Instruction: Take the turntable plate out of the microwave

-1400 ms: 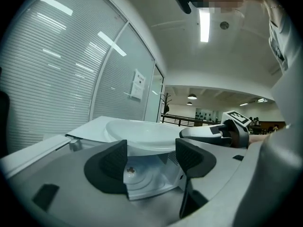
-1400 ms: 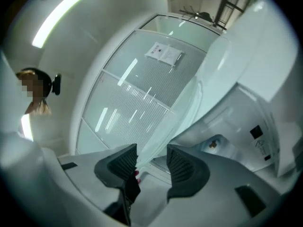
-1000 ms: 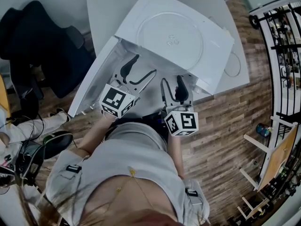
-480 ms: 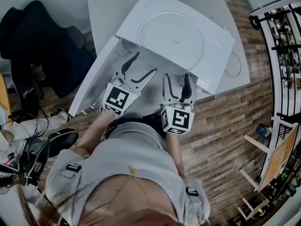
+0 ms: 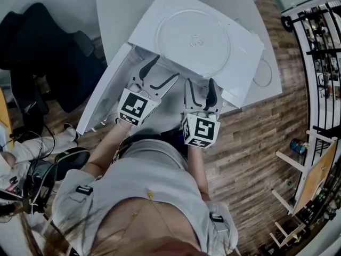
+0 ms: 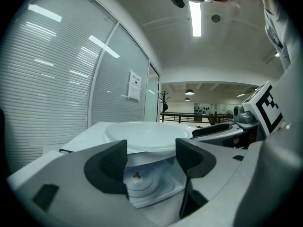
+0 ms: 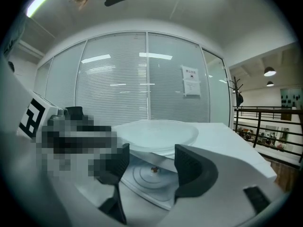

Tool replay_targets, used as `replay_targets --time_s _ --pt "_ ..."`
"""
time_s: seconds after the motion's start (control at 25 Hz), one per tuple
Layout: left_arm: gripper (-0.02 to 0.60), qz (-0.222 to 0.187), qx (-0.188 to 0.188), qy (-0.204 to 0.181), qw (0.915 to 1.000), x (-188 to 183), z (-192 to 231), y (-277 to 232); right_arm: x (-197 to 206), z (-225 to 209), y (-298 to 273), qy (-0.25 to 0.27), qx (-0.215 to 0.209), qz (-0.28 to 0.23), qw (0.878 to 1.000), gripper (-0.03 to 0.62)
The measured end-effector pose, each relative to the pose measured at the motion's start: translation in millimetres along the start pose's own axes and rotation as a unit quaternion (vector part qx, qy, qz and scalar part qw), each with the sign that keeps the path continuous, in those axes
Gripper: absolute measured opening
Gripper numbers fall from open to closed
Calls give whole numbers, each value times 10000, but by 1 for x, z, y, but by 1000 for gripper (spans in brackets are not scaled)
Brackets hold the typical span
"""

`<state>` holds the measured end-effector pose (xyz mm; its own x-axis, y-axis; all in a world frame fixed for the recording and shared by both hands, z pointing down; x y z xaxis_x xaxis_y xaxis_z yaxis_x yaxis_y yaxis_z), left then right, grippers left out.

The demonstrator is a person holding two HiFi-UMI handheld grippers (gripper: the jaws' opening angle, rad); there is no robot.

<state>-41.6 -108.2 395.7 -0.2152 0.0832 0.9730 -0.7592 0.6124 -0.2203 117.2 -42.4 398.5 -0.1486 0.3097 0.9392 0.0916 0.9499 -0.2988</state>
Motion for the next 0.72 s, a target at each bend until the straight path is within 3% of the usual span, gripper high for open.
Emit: replay_targets --time_s 0.72 --pt "316 -9 -117 -10 9999 -4 8 -36 -6 -6 -28 -56 243 -31 9997 282"
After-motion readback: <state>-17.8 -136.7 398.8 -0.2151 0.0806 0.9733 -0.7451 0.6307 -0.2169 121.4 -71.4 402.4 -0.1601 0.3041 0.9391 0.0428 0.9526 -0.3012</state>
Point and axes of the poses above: the fingertips, and each gripper's own axes: y backward along the fingers, z to its left, x out of its underside, the point moved 8 cm from there along y, backward along the fingers, and after that the axes turned 8 degrees about -y, right-handed, at the moved point
